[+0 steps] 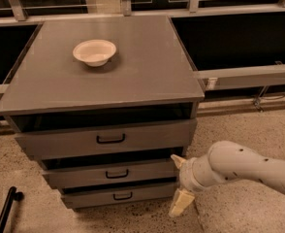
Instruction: Open middle drawer
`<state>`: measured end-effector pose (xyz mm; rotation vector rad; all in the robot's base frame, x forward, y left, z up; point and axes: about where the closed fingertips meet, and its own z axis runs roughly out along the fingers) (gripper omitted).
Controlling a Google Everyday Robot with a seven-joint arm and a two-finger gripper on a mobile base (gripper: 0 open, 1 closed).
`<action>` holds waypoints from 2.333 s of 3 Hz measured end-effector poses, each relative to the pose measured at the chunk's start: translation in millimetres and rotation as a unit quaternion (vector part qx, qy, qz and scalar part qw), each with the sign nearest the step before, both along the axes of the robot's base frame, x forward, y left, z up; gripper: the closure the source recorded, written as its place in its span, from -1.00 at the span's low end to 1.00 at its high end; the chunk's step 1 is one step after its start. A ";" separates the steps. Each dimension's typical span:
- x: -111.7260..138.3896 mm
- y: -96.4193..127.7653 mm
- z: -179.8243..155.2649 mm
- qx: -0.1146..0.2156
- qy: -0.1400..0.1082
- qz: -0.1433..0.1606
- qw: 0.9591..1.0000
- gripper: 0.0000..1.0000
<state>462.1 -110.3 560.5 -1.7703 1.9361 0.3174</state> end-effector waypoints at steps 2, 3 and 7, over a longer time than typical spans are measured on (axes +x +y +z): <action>14.9 -1.9 -40.5 -0.016 -0.004 0.002 1.000 -1.00; 29.6 4.7 -61.6 -0.018 -0.011 0.009 1.000 -1.00; 87.9 45.5 -118.3 -0.015 -0.022 0.045 0.999 -1.00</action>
Offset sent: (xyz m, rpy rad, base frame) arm 0.0271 -0.0013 -0.0640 -0.0441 -0.0167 0.0085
